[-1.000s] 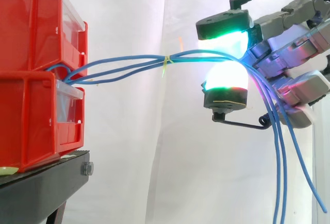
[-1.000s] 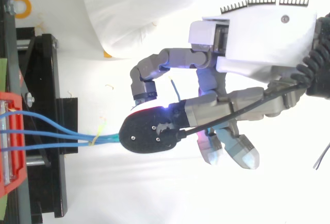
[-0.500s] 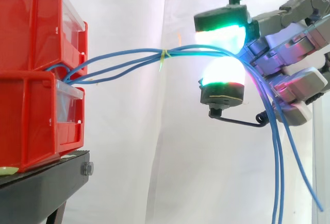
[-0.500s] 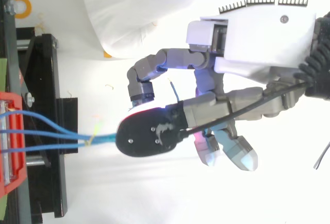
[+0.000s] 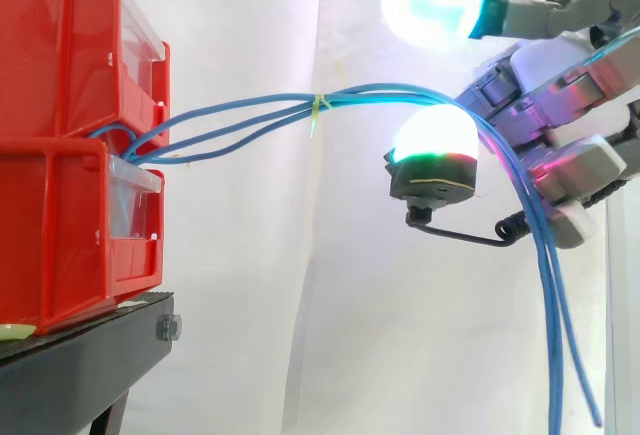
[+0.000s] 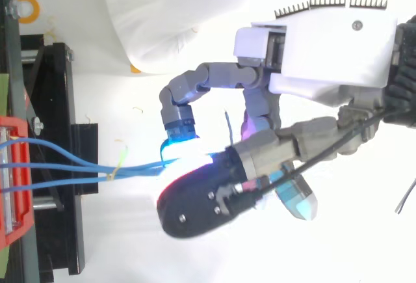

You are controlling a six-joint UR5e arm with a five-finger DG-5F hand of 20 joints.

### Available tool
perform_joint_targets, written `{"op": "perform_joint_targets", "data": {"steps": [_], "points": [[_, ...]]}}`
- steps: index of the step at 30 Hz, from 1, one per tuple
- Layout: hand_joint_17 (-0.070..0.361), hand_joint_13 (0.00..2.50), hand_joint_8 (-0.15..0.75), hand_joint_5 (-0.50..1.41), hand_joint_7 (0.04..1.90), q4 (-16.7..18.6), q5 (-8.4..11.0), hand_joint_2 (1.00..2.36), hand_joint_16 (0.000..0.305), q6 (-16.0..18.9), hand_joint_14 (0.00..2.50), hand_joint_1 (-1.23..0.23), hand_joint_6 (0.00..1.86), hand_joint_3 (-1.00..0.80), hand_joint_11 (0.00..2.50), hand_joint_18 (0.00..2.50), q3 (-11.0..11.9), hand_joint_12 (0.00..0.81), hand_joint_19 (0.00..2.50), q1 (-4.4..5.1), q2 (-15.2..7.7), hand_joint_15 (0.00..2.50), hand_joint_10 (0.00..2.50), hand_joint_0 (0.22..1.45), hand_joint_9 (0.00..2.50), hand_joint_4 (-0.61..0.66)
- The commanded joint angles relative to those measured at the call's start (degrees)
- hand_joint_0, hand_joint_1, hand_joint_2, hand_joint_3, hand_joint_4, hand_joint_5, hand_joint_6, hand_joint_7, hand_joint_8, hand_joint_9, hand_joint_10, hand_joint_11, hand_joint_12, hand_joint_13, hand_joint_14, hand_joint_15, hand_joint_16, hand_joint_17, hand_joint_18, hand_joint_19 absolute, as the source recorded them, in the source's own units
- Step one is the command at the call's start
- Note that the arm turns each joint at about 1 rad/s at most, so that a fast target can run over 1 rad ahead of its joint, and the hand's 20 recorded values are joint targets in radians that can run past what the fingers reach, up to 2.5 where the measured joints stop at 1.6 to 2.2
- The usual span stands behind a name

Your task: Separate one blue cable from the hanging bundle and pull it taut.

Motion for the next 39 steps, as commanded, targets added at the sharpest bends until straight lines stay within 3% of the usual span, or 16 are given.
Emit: {"op": "perform_joint_targets", "data": {"steps": [1,7,11,22,28,39], "points": [[0.195,1.41,0.259,0.1,1.3,0.41,0.0,1.0,0.087,-0.1,0.02,-0.64,0.57,-0.5,0.45,1.11,0.04,0.34,0.51,0.0,0.03,0.56,0.02,0.47,1.92,0.24],[0.19,1.43,0.239,0.1,1.25,0.41,0.0,1.0,0.084,-0.02,0.02,-0.65,0.58,-0.5,0.46,1.1,-0.04,0.329,0.51,0.0,-0.06,0.58,0.02,0.48,1.94,0.24],[0.182,1.43,0.222,0.11,1.29,0.41,0.09,1.0,0.081,-0.02,0.02,-0.54,0.56,-0.5,0.46,1.09,-0.04,0.311,0.53,0.0,0.03,0.58,0.02,0.52,1.97,0.24],[0.165,1.48,0.179,0.13,1.34,0.41,0.09,1.0,0.073,-0.02,0.02,-0.45,0.53,-0.5,0.48,1.09,-0.13,0.293,0.56,0.0,-0.06,0.6,0.02,0.62,2.03,0.22],[0.162,1.48,0.173,0.13,1.37,0.41,0.0,1.0,0.072,-0.02,0.02,-0.53,0.51,-0.5,0.48,1.09,-0.13,0.294,0.55,0.0,-0.06,0.6,0.02,0.67,2.06,0.22],[0.155,1.47,0.215,0.14,1.37,0.41,0.09,1.02,0.069,0.07,0.02,-0.67,0.5,-0.31,0.53,1.1,-0.13,0.298,0.55,0.0,-0.06,0.59,0.02,0.72,2.06,0.2]]}}
